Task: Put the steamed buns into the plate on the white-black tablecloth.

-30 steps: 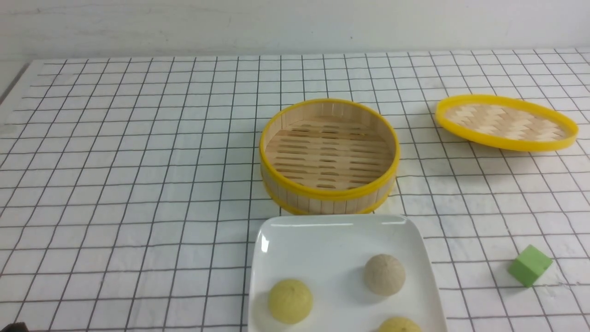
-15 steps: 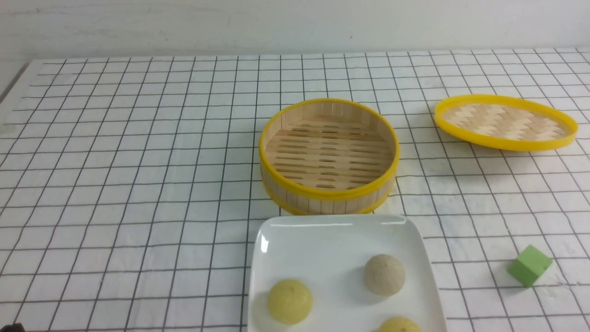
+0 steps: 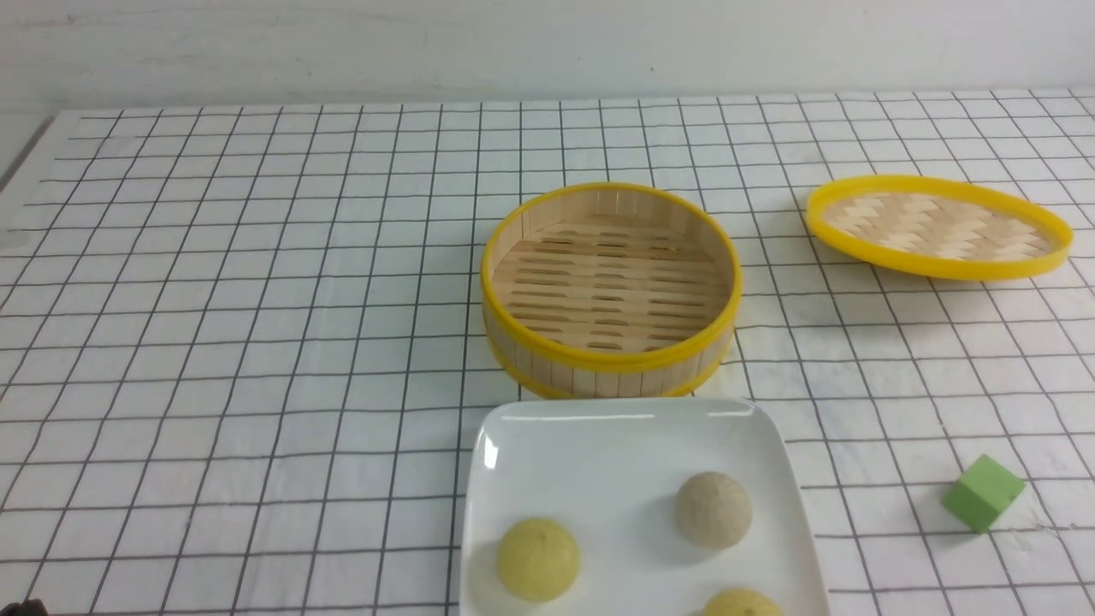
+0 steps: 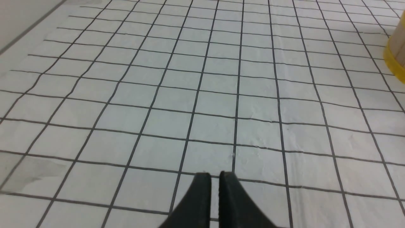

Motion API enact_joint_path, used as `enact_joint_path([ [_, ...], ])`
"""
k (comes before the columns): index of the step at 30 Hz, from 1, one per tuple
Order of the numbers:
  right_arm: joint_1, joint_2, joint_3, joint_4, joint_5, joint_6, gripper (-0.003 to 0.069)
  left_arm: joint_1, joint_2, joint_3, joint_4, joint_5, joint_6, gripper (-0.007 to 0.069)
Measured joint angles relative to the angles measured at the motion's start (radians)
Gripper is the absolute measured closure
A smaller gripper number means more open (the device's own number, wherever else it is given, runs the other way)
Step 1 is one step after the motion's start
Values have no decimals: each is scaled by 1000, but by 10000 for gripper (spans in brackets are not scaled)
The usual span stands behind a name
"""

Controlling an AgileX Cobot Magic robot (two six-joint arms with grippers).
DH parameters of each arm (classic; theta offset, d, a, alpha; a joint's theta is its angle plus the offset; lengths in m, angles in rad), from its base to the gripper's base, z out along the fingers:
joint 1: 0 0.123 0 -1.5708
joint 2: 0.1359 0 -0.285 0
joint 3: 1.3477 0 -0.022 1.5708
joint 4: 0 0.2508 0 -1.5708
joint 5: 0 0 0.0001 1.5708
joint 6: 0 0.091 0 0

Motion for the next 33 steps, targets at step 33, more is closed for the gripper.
enact_joint_path([
  [33, 0, 0, 0, 0, 0, 0, 460, 0, 0, 0, 0, 1, -1, 534],
])
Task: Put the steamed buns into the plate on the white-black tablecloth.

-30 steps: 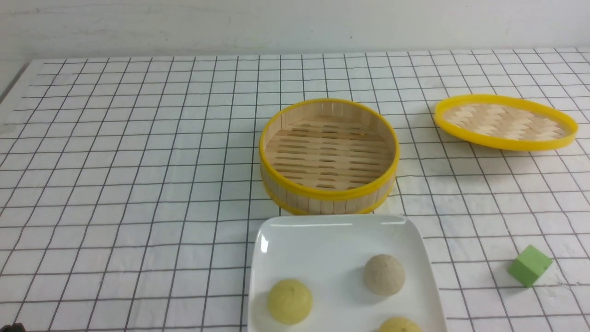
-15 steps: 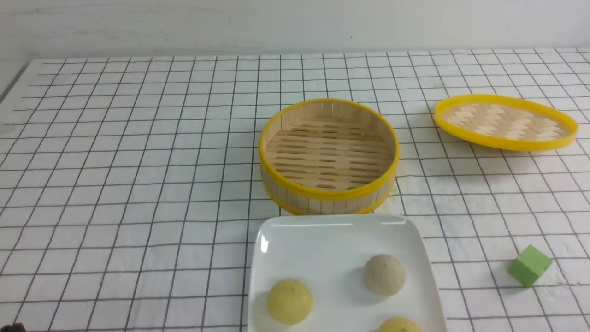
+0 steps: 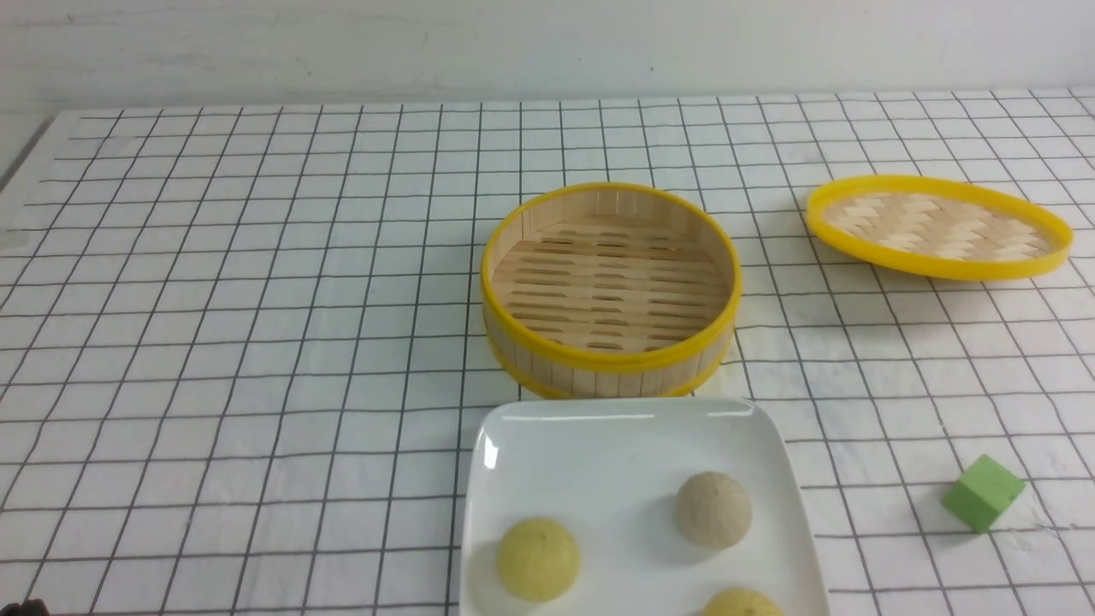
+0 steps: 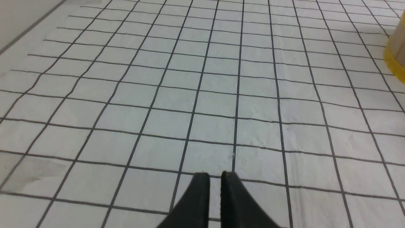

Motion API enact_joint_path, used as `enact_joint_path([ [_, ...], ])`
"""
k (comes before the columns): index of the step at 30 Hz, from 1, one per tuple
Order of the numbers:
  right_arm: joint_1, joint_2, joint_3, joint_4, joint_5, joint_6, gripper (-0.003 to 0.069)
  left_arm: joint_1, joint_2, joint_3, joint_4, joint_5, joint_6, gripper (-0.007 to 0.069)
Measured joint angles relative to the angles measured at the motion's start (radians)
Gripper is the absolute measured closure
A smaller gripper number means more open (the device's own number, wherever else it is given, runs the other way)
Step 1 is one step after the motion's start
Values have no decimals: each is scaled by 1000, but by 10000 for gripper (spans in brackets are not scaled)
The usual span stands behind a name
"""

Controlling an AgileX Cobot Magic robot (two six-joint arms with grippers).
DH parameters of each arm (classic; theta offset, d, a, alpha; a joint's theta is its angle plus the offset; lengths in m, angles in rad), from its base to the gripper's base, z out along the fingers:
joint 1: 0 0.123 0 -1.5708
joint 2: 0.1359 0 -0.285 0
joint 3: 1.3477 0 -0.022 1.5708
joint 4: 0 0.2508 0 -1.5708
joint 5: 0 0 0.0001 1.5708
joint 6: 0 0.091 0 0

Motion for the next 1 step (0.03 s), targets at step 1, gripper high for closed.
enact_joint_path([
  [1, 0, 0, 0, 0, 0, 0, 459, 0, 0, 0, 0, 0, 0, 534],
])
